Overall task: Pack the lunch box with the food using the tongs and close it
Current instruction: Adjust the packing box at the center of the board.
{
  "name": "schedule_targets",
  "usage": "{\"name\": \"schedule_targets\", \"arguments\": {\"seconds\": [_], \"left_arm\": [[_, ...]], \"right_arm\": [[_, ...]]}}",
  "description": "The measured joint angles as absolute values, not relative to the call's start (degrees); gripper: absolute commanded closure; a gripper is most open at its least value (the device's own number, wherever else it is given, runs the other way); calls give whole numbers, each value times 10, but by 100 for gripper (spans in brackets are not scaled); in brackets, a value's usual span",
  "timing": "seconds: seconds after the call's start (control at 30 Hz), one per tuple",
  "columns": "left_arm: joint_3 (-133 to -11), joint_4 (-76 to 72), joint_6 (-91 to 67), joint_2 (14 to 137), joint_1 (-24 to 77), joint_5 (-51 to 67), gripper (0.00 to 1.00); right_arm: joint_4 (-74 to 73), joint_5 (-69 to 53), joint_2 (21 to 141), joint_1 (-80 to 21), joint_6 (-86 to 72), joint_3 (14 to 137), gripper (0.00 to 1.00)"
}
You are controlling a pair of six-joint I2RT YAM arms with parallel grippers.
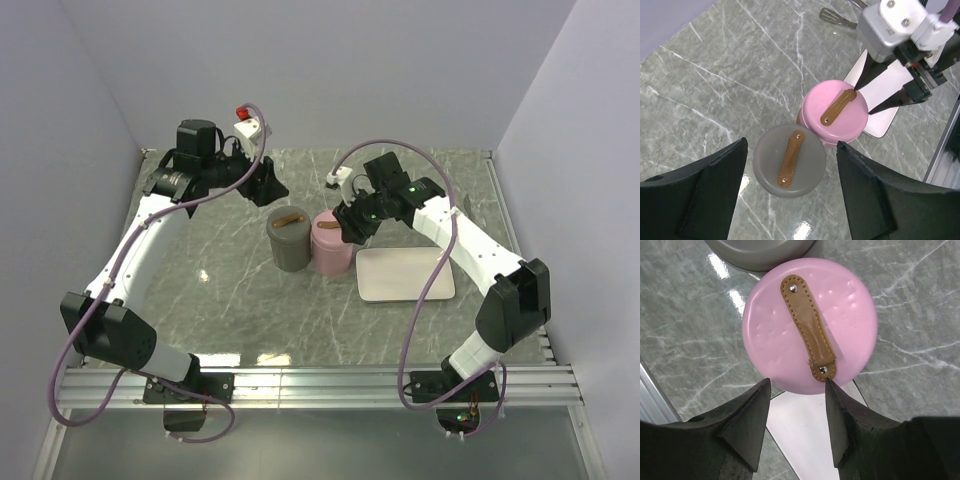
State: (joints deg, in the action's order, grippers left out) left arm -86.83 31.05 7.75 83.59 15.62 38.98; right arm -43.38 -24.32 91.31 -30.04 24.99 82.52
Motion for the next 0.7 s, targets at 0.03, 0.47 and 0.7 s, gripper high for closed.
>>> {"name": "schedule_targets", "arguments": {"seconds": [0.03, 0.47, 0.7], "left_arm": [[-867, 310, 77, 836, 156, 390, 22], [-865, 299, 27, 835, 123, 410, 1], [-864, 291, -41, 833, 53, 423, 0]], "right_arm": [[-434, -242, 913, -300, 249, 828, 45], [-438, -230, 911, -305, 211, 905, 39], [-442, -251, 891, -250, 156, 959, 17]]}}
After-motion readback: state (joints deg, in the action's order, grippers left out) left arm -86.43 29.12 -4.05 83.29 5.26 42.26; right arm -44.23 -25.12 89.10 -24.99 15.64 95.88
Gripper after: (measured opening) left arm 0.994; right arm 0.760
